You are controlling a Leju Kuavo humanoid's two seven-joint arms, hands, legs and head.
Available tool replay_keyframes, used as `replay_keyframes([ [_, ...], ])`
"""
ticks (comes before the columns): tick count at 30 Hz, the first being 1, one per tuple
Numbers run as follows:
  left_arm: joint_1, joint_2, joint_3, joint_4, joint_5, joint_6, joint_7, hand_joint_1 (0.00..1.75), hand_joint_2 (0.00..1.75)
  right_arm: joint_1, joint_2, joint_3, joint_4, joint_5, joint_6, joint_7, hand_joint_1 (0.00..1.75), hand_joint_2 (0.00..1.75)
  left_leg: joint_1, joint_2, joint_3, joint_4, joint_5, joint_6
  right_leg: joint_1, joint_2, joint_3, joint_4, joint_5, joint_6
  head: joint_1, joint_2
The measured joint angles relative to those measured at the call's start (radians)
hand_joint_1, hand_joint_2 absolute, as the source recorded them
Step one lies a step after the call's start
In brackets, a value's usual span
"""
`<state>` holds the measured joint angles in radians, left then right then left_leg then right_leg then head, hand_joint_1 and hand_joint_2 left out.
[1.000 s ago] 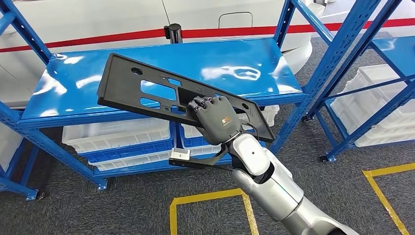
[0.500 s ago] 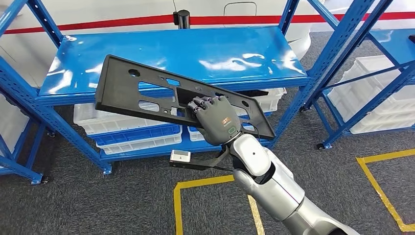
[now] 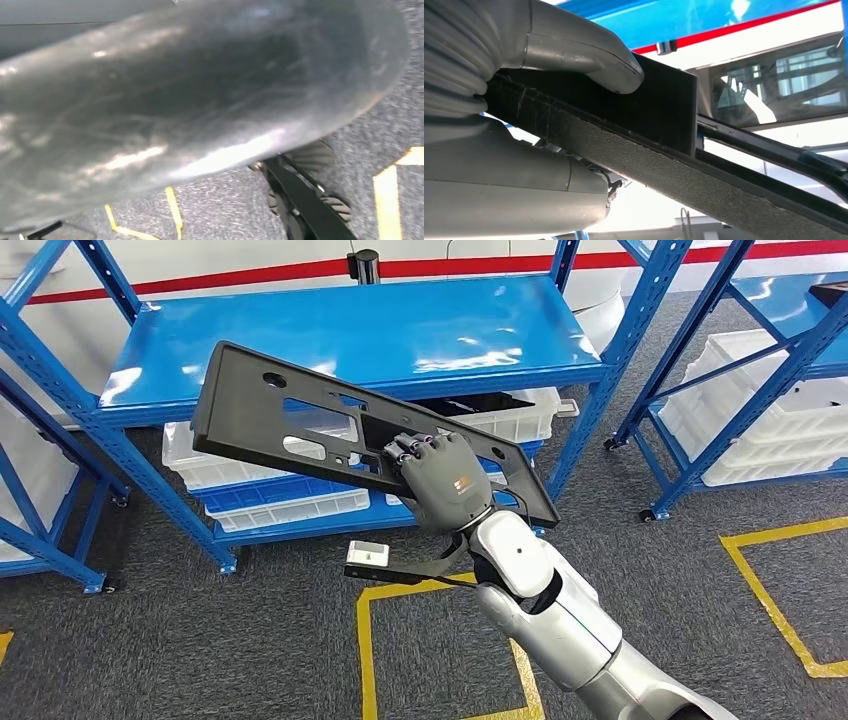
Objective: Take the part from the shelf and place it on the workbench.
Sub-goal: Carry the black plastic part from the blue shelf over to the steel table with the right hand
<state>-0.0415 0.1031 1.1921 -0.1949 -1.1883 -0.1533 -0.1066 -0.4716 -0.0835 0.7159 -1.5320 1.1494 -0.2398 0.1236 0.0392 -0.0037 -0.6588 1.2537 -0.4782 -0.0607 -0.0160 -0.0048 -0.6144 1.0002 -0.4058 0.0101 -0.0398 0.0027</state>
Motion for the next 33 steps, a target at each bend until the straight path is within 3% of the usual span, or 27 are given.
replay_keyframes([
  [1,-0.002,-0.001,0.0,0.0,0.0,0.0,0.0,0.0,0.0,0.0,0.0,0.0,0.0,-0.002,0.001,0.0,1.75,1.75,0.004,-0.001,0.051,-0.058,0.0,-0.009,-0.001,0.0,-0.015,0.01,0.006,0.007,-0.001,0.0],
  [2,-0.004,-0.001,0.0,0.0,0.0,0.0,0.001,0.0,0.0,-0.001,0.001,-0.001,-0.001,-0.005,0.003,0.0,1.75,1.75,0.006,-0.004,0.093,-0.118,-0.015,-0.011,-0.001,-0.001,-0.027,0.021,0.01,0.015,-0.001,0.0],
  [4,-0.008,0.0,0.0,0.001,0.0,0.001,0.001,0.0,0.0,-0.005,0.001,-0.002,-0.002,-0.012,0.008,0.001,1.75,1.75,-0.001,-0.01,0.128,-0.187,-0.048,0.005,0.002,-0.002,-0.045,0.03,0.026,0.03,-0.001,0.0],
  [6,-0.008,0.0,0.0,0.001,0.0,0.0,0.002,0.0,0.0,-0.007,-0.001,-0.002,-0.001,-0.02,0.013,0.001,1.75,1.75,-0.007,-0.007,0.111,-0.194,-0.037,0.037,-0.001,-0.002,-0.055,0.027,0.039,0.045,0.001,0.0],
  [7,-0.007,0.0,0.0,0.001,0.0,0.0,0.003,0.0,0.0,-0.007,-0.002,-0.002,-0.001,-0.025,0.016,0.001,1.75,1.75,-0.009,-0.005,0.1,-0.195,-0.026,0.051,-0.002,-0.001,-0.065,0.034,0.028,0.046,0.001,0.0],
  [9,-0.007,0.001,0.0,0.001,-0.001,0.001,0.003,0.0,0.0,-0.007,-0.005,-0.003,0.0,-0.033,0.02,0.0,1.75,1.75,-0.01,-0.001,0.073,-0.197,0.0,0.075,-0.004,0.0,-0.103,0.107,-0.043,0.037,0.003,0.0],
  [11,-0.007,0.001,0.0,0.001,-0.002,0.003,0.003,0.0,0.0,-0.009,-0.007,-0.004,0.0,-0.041,0.022,0.0,1.75,1.75,-0.014,0.0,0.039,-0.196,0.026,0.085,-0.002,0.001,-0.142,0.24,-0.124,0.029,0.004,0.0],
  [12,-0.007,0.001,0.001,0.001,-0.002,0.003,0.003,0.0,0.0,-0.009,-0.008,-0.004,0.001,-0.045,0.024,0.0,1.75,1.75,-0.017,0.0,0.022,-0.196,0.04,0.087,-0.002,0.001,-0.147,0.295,-0.142,0.031,0.004,0.0],
  [13,-0.007,0.001,0.001,0.001,-0.002,0.003,0.003,0.0,0.0,-0.009,-0.008,-0.004,0.002,-0.049,0.026,0.0,1.75,1.75,-0.019,0.001,0.005,-0.196,0.053,0.087,0.0,0.001,-0.138,0.32,-0.141,0.036,0.004,0.0],
  [15,-0.007,0.0,0.001,0.001,-0.003,0.003,0.003,0.0,0.0,-0.01,-0.009,-0.004,0.005,-0.056,0.029,0.0,1.75,1.75,-0.022,0.001,-0.025,-0.196,0.079,0.086,0.006,0.001,-0.065,0.27,-0.111,0.044,0.004,0.0],
  [17,-0.007,-0.002,0.001,0.001,-0.003,0.003,0.003,0.0,0.0,-0.017,-0.008,-0.004,0.006,-0.06,0.029,0.0,1.75,1.75,-0.025,0.0,-0.047,-0.196,0.103,0.08,0.018,0.0,0.059,0.122,-0.114,0.03,0.004,0.0],
  [19,-0.006,-0.003,0.001,0.001,-0.003,0.004,0.003,0.0,0.0,-0.024,-0.007,-0.005,0.006,-0.061,0.029,0.0,1.75,1.75,-0.026,0.002,-0.055,-0.203,0.129,0.07,0.028,-0.001,0.126,0.021,-0.132,0.015,0.004,0.0],
  [21,-0.005,-0.004,0.001,0.001,-0.003,0.004,0.003,0.0,0.0,-0.027,-0.006,-0.007,0.007,-0.062,0.03,0.0,1.75,1.75,-0.024,0.003,-0.056,-0.217,0.152,0.058,0.025,0.0,0.117,0.004,-0.118,0.007,0.005,0.0],
  [22,-0.004,-0.004,0.002,0.001,-0.003,0.004,0.003,0.0,0.0,-0.028,-0.005,-0.007,0.008,-0.064,0.03,0.0,1.75,1.75,-0.023,0.002,-0.061,-0.214,0.142,0.053,0.021,0.0,0.112,0.0,-0.105,0.0,0.006,0.0],
  [23,-0.002,-0.004,0.002,0.002,-0.003,0.005,0.004,0.0,0.0,-0.029,-0.004,-0.007,0.009,-0.066,0.03,0.0,1.75,1.75,-0.022,0.002,-0.068,-0.197,0.111,0.049,0.016,-0.001,0.103,-0.003,-0.091,-0.009,0.005,0.0],
  [24,-0.001,-0.004,0.003,0.002,-0.003,0.005,0.004,0.0,0.0,-0.029,-0.002,-0.007,0.01,-0.07,0.031,0.0,1.75,1.75,-0.02,0.001,-0.078,-0.161,0.061,0.045,0.012,-0.002,0.093,-0.005,-0.075,-0.016,0.004,0.0],
  [26,0.0,-0.004,0.006,0.002,-0.003,0.006,0.005,0.0,0.0,-0.029,0.0,-0.008,0.012,-0.086,0.032,-0.001,1.75,1.75,-0.018,0.0,-0.098,-0.041,-0.044,0.036,0.013,-0.002,0.065,-0.004,-0.048,-0.023,0.003,0.0],
  [27,0.0,-0.004,0.009,0.002,-0.003,0.007,0.005,0.0,0.0,-0.028,0.001,-0.008,0.014,-0.096,0.034,-0.003,1.75,1.75,-0.017,0.0,-0.102,0.017,-0.064,0.031,0.013,-0.002,0.049,-0.003,-0.035,-0.023,0.003,0.0],
  [28,-0.001,-0.004,0.011,0.002,-0.003,0.007,0.005,0.0,0.0,-0.027,0.001,-0.008,0.017,-0.107,0.036,-0.005,1.75,1.75,-0.015,0.0,-0.096,0.055,-0.059,0.027,0.012,-0.002,0.032,-0.002,-0.023,-0.02,0.003,0.0],
  [29,-0.001,-0.004,0.014,0.002,-0.003,0.008,0.006,0.0,0.0,-0.025,0.001,-0.008,0.019,-0.118,0.038,-0.007,1.75,1.75,-0.011,0.0,-0.075,0.063,-0.036,0.022,0.01,-0.001,0.014,0.001,-0.011,-0.015,0.003,0.0],
  [30,-0.001,-0.004,0.015,0.002,-0.003,0.008,0.006,0.0,0.0,-0.024,0.001,-0.008,0.02,-0.128,0.04,-0.01,1.75,1.75,-0.007,0.0,-0.037,0.035,-0.01,0.018,0.008,-0.001,-0.002,0.006,-0.002,-0.01,0.003,0.0],
  [31,-0.002,-0.004,0.017,0.002,-0.002,0.009,0.006,0.0,0.0,-0.023,0.001,-0.008,0.021,-0.136,0.042,-0.012,1.75,1.75,-0.003,-0.003,0.012,-0.02,-0.002,0.012,0.006,0.0,-0.019,0.014,0.006,-0.003,0.003,0.0],
  [33,-0.004,-0.004,0.02,0.001,0.001,0.01,0.006,0.0,0.0,-0.024,0.003,-0.009,0.022,-0.148,0.045,-0.014,1.75,1.75,-0.004,-0.015,0.098,-0.143,-0.027,0.011,0.006,0.002,-0.045,0.03,0.02,0.012,0.004,0.0],
])
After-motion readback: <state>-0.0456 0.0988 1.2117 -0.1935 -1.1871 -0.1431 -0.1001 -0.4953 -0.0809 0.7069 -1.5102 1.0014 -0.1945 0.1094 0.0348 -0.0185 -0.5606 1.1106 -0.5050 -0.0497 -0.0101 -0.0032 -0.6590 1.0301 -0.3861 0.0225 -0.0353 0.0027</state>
